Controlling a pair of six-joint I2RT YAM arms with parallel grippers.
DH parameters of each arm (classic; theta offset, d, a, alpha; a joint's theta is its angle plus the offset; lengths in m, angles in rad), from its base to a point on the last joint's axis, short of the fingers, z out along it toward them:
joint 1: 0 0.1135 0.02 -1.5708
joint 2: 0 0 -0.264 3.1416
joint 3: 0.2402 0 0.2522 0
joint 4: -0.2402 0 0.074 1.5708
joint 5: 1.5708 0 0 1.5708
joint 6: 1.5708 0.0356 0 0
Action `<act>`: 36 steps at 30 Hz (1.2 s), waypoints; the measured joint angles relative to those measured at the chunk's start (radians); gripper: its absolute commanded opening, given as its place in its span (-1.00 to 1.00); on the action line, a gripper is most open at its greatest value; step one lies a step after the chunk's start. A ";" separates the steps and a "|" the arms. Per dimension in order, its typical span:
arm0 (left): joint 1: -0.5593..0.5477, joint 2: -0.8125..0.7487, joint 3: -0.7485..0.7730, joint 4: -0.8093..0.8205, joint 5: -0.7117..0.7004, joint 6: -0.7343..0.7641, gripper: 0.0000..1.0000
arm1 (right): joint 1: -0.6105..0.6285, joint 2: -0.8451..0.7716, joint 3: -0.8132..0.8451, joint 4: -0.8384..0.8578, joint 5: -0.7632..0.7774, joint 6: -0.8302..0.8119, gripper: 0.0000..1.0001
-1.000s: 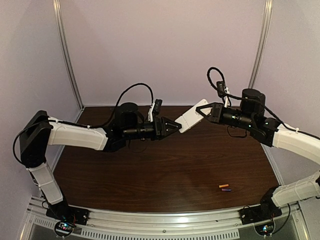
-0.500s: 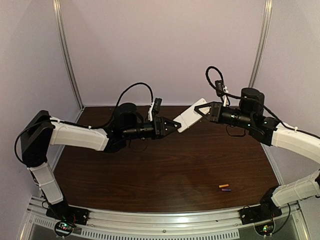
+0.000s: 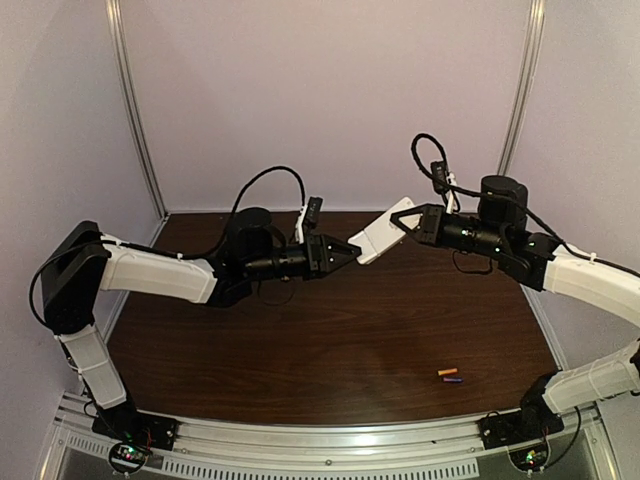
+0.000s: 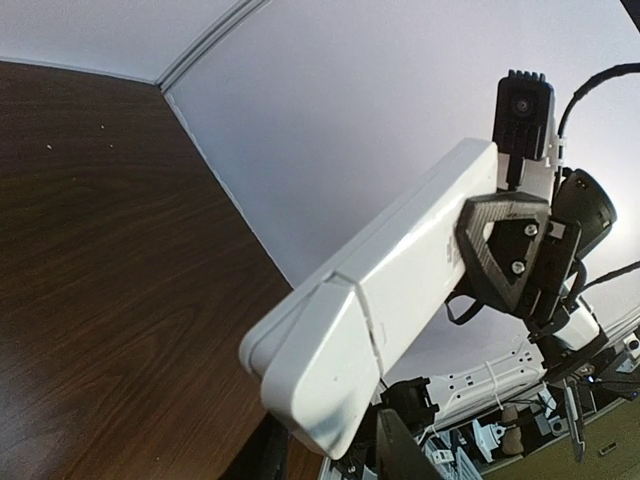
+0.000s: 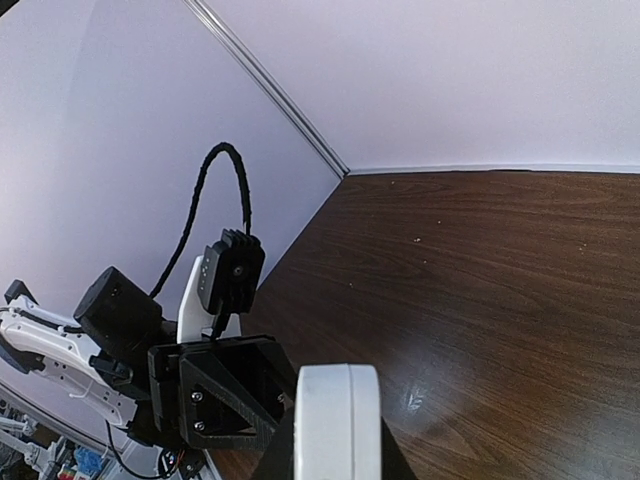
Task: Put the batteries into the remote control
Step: Remove the battery cover from the remote control.
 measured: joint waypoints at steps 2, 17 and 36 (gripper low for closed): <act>0.000 0.000 -0.002 0.004 0.000 -0.001 -0.46 | 0.000 0.000 0.000 0.000 0.002 -0.002 -1.00; 0.002 0.000 -0.023 0.081 0.005 -0.023 -0.81 | -0.003 0.000 0.000 0.014 -0.003 0.005 -1.00; 0.006 -0.035 -0.115 0.260 0.037 -0.051 -1.00 | -0.192 -0.038 -0.030 0.009 -0.063 0.056 -1.00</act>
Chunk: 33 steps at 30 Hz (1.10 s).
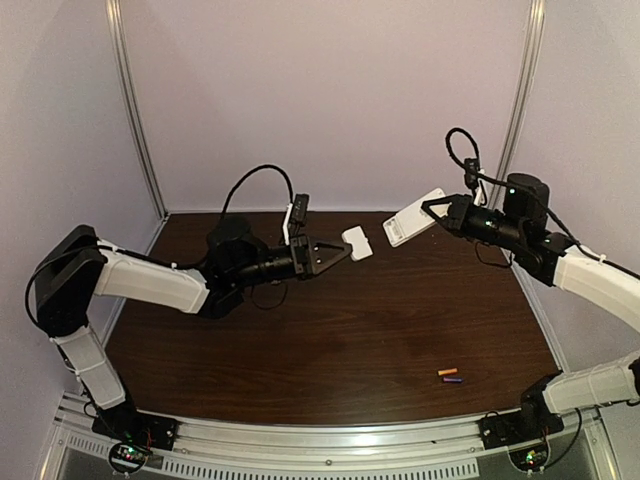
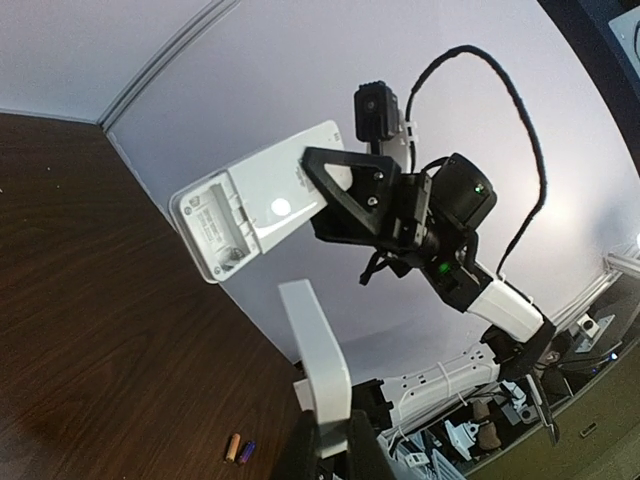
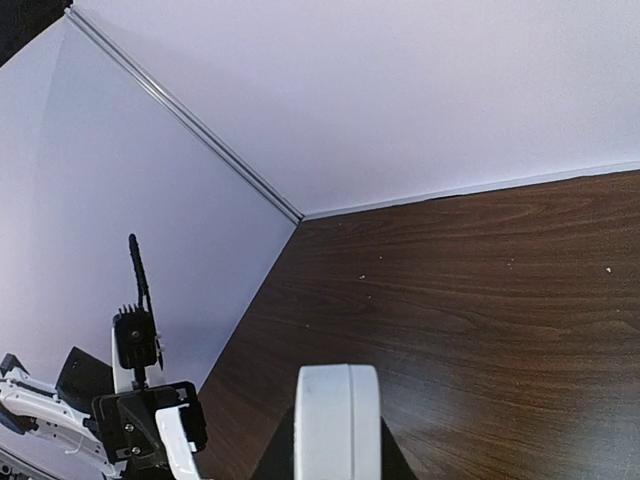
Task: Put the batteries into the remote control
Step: Remove the battery cover from the remote control, then place the battery cover at the center of the board.
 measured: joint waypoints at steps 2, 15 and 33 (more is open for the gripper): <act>0.002 -0.010 -0.006 0.019 0.005 0.003 -1.00 | -0.027 -0.008 -0.019 0.010 -0.005 0.016 -1.00; 0.035 -0.166 0.055 -0.444 -0.108 0.330 -1.00 | -0.099 -0.072 -0.046 -0.013 -0.072 0.027 -1.00; -0.008 0.005 0.274 -1.410 -0.576 0.761 -1.00 | -0.138 -0.104 -0.077 -0.165 -0.148 -0.030 -1.00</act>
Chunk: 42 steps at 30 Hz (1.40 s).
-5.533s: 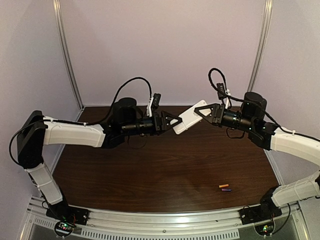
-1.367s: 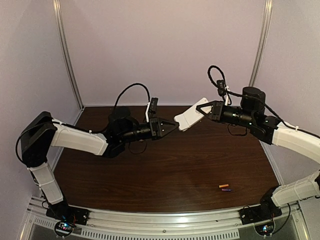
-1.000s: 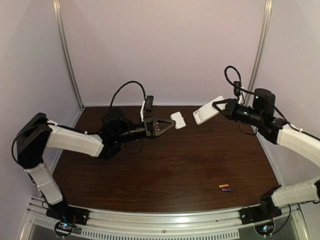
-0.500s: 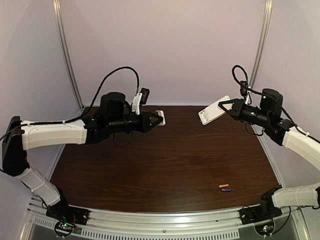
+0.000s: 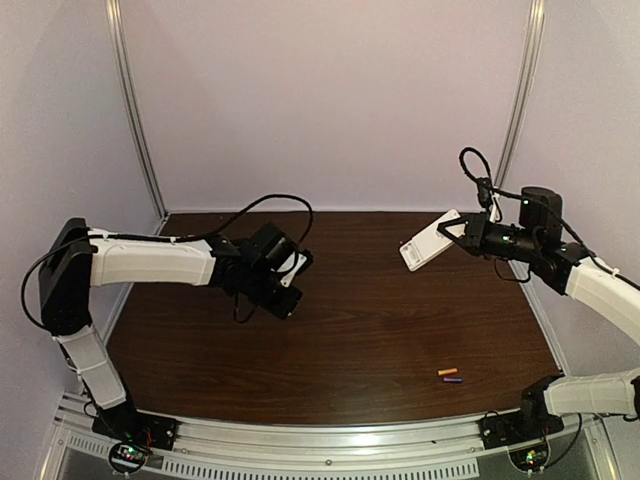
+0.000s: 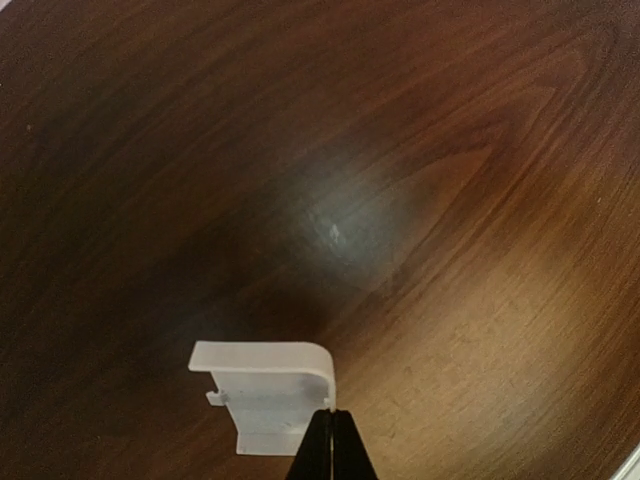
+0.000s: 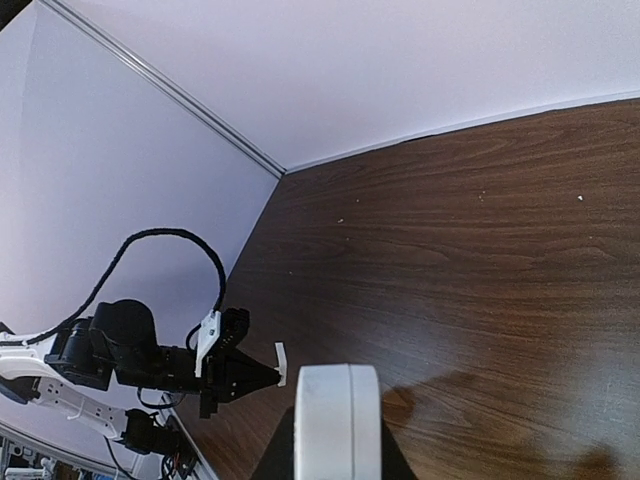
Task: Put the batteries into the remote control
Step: Place the battery cover at the center of the board, then move the battery to the center of the board.
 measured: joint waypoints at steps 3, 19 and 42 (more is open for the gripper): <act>-0.025 0.071 0.023 -0.065 0.000 0.026 -1.00 | -0.006 -0.003 -0.003 -0.017 -0.005 -0.010 -1.00; -0.111 0.224 0.163 -0.198 0.003 0.114 0.16 | -0.058 -0.023 -0.013 -0.165 -0.023 -0.080 -1.00; -0.409 0.508 0.634 0.179 0.207 0.472 -0.06 | -0.239 -0.067 -0.012 -0.335 0.029 -0.138 -1.00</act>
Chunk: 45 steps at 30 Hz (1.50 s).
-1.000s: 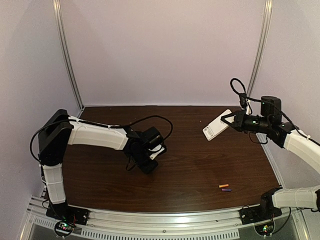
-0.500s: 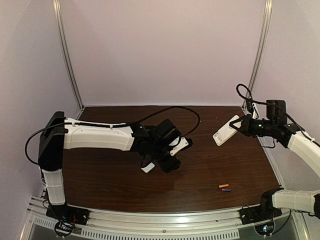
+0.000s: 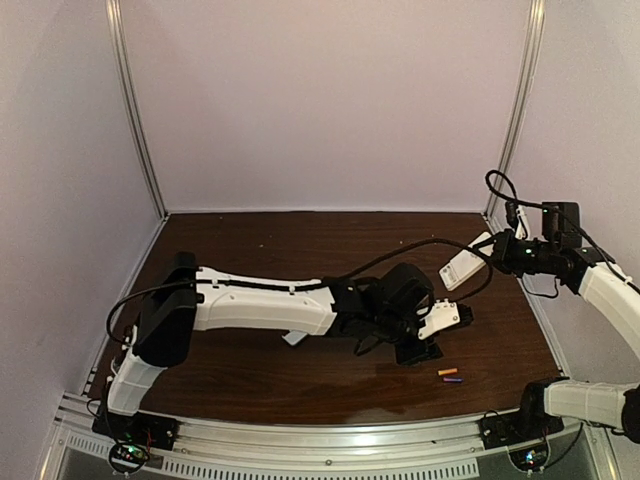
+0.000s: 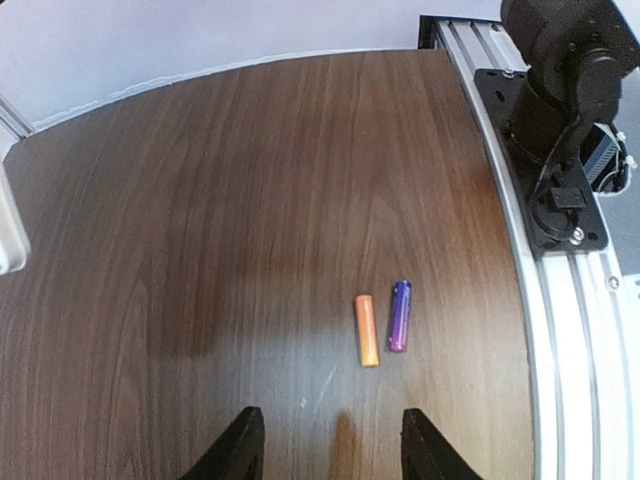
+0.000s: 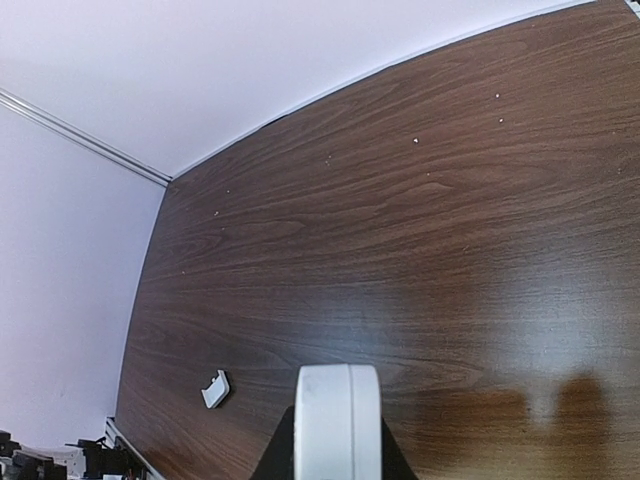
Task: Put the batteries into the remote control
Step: Move the battery to the center of the board.
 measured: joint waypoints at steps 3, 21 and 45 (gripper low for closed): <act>0.000 0.079 0.082 0.003 0.012 0.002 -0.06 | -0.013 0.000 0.000 -0.001 0.000 0.000 -1.00; -0.007 0.257 0.211 0.003 0.065 0.027 -0.24 | -0.033 0.000 -0.008 0.001 -0.002 0.001 -1.00; -0.014 0.338 0.261 0.003 0.076 0.027 -0.61 | -0.033 0.004 -0.027 0.016 -0.017 0.006 -1.00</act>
